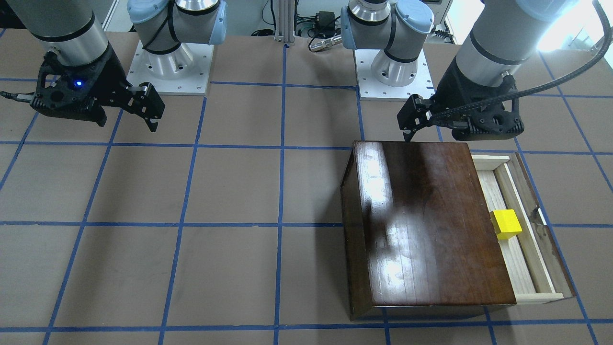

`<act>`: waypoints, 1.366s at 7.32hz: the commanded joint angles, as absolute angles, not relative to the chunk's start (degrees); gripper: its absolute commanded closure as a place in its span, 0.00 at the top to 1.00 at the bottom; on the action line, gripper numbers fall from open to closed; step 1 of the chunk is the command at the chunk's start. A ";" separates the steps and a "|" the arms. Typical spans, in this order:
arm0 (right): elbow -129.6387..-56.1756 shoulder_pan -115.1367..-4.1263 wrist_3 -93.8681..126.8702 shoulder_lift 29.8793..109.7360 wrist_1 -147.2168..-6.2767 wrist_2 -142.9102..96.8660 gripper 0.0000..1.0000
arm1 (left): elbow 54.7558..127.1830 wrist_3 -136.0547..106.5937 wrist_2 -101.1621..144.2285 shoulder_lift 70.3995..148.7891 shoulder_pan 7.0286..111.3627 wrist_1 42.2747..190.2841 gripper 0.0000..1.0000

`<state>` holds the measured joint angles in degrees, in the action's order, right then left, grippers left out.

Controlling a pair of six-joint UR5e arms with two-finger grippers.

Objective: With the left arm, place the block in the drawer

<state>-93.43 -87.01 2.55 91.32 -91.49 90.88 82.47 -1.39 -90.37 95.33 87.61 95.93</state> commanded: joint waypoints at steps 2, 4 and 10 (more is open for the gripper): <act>-93.43 -87.01 2.55 91.32 -91.49 90.88 1.00 | 82.44 -1.32 -90.79 94.75 87.80 95.19 1.00; -93.43 -87.01 2.55 91.32 -91.49 90.88 1.00 | 82.44 -1.32 -90.44 93.35 87.37 95.19 1.00; -93.43 -87.01 2.55 91.32 -91.49 90.88 1.00 | 82.35 -1.32 -90.26 93.16 87.19 95.19 1.00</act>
<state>-93.43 -87.01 2.55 91.32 -91.49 90.88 82.36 -1.32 -90.34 93.17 87.19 95.19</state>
